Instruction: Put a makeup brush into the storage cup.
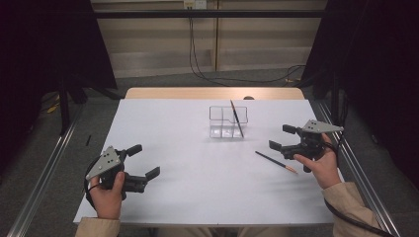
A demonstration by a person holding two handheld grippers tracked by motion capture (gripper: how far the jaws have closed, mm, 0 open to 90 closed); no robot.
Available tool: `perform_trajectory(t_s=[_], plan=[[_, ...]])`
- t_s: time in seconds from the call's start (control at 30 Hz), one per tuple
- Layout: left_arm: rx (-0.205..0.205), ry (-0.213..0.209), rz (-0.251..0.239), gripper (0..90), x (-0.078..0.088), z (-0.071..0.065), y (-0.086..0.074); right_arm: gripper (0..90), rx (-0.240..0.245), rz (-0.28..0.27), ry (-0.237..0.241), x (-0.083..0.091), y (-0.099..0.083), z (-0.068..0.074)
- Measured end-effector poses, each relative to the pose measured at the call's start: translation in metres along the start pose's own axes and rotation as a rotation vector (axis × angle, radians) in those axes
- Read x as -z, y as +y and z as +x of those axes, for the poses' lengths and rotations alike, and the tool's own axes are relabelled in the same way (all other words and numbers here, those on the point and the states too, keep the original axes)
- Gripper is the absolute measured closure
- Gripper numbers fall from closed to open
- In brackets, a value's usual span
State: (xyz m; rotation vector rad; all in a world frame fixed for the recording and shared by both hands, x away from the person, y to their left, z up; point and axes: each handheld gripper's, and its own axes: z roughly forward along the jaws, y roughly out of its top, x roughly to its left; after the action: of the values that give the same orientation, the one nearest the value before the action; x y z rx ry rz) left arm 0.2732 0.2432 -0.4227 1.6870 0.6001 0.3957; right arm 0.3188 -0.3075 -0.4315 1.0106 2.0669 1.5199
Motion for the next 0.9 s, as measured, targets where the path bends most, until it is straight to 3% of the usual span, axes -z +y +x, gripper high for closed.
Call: perform_trajectory(t_s=[0.2,0.33,0.9], plan=[[0.005,-0.003,-0.005,0.6,0.0004,0.0003,-0.0001,10.5,-0.034,0.067,0.008,-0.0036,-0.0020,-0.0014],[0.005,-0.004,-0.007,0.6,0.0000,0.0008,0.0000,11.4,-0.025,0.091,0.008,-0.0052,-0.0016,-0.0008],[0.010,-0.005,-0.001,0.5,-0.0010,0.0002,-0.0008,12.8,0.005,0.286,0.010,-0.0079,-0.0005,-0.0064]])
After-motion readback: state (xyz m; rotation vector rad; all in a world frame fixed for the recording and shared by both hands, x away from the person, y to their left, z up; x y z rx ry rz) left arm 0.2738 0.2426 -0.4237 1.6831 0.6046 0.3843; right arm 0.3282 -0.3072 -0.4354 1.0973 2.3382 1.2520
